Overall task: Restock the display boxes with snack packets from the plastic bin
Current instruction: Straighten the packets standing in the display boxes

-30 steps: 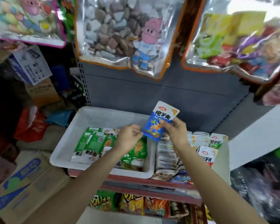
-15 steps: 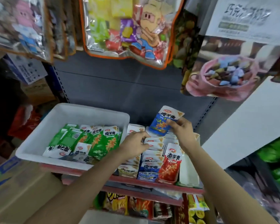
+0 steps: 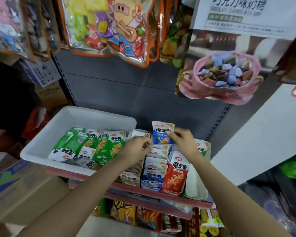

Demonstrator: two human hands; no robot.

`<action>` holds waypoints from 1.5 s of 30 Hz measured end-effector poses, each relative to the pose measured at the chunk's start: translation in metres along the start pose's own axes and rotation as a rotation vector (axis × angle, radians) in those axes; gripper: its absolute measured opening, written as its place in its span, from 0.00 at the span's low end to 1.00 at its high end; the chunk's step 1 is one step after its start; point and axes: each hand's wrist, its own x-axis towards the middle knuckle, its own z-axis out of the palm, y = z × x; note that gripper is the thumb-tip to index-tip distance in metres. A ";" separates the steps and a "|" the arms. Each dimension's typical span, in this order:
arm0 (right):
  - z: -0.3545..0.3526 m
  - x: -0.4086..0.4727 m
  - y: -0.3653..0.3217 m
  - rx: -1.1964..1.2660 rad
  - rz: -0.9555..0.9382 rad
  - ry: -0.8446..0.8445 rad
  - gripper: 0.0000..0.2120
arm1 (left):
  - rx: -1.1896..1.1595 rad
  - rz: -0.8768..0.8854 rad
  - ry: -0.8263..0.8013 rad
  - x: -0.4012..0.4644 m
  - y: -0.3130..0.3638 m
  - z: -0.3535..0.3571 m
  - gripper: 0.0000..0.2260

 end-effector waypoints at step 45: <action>0.237 0.006 -0.069 -0.524 0.139 -0.598 0.25 | 0.117 -0.523 -0.246 -0.060 -0.185 -0.106 0.19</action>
